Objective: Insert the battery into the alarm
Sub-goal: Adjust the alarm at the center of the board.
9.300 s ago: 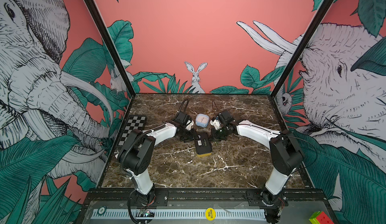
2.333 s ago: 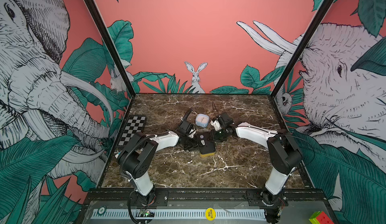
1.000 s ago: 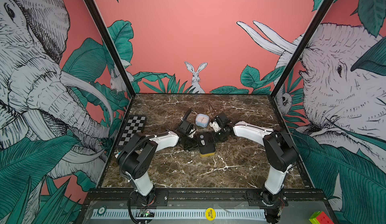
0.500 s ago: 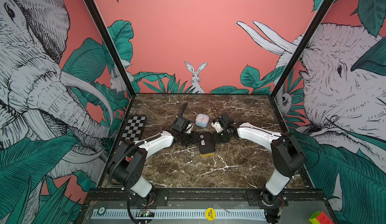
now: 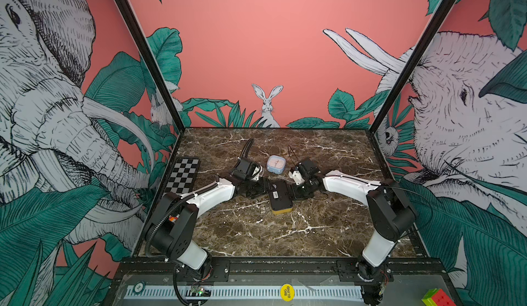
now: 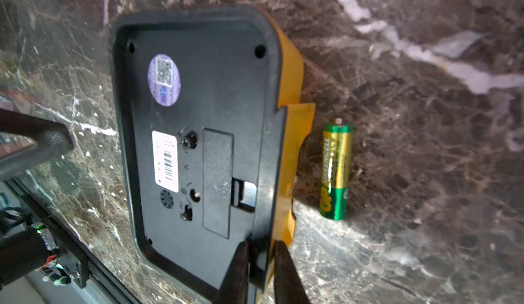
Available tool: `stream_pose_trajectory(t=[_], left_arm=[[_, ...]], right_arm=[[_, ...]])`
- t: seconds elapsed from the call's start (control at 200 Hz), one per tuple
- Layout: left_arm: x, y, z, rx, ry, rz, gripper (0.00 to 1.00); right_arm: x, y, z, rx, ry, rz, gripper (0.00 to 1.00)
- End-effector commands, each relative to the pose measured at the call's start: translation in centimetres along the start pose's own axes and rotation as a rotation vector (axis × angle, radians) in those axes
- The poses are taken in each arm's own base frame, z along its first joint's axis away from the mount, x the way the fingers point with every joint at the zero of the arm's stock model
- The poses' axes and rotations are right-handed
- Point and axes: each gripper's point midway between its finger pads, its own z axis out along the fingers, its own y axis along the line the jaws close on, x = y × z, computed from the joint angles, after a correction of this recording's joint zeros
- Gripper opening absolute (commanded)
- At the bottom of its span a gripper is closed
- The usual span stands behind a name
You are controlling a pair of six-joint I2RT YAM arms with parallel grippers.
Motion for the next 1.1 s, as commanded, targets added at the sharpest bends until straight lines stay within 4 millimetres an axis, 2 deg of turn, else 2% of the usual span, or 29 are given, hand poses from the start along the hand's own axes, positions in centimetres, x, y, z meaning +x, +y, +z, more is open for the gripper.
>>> stream_pose_trajectory(t=[0.0,0.04,0.07,0.14,0.155,0.165,0.29,0.44,0.555,0.66,0.83,1.095], left_arm=[[-0.4,0.5,-0.4,0.011,-0.007,-0.018,0.64],[-0.5,0.8,-0.4,0.018,-0.007,-0.035,0.67],[-0.5,1.1,-0.4,0.019,-0.006,-0.046,0.84],[-0.6,1.7,-0.5,0.027,-0.006,-0.071,0.9],[-0.5,1.9,-0.4,0.027,-0.003,-0.077,0.97],[-0.6,2.0,-0.5,0.028,-0.004,-0.082,0.99],[-0.4,2.4,0.0,0.04,0.01,-0.104,0.99],[-0.1,3.1,1.7,0.056,0.046,-0.154,0.99],[-0.5,3.4,2.9,0.083,0.036,-0.186,0.93],[-0.4,2.8,3.4,0.138,0.053,-0.188,0.86],[-0.6,2.6,3.5,0.174,0.029,-0.184,0.76],[-1.1,1.7,2.8,0.216,-0.013,-0.154,0.5]], right_arm=[[0.4,0.2,0.9,-0.018,0.028,0.004,0.1],[0.6,0.3,0.9,-0.027,0.031,0.008,0.09],[0.7,0.3,1.0,-0.03,0.036,0.012,0.07],[1.0,0.2,1.4,-0.031,0.054,0.024,0.05],[1.1,0.2,1.4,-0.031,0.057,0.029,0.04],[1.2,0.1,1.5,-0.029,0.059,0.033,0.04],[0.9,0.2,1.6,-0.032,0.063,0.041,0.02],[0.9,0.1,1.8,-0.026,0.081,0.048,0.01],[1.1,0.1,2.0,-0.032,0.092,0.055,0.0],[1.2,0.2,2.2,-0.038,0.101,0.061,0.0],[1.3,0.2,2.6,-0.056,0.117,0.077,0.0],[1.0,0.7,2.6,-0.079,0.12,0.08,0.0]])
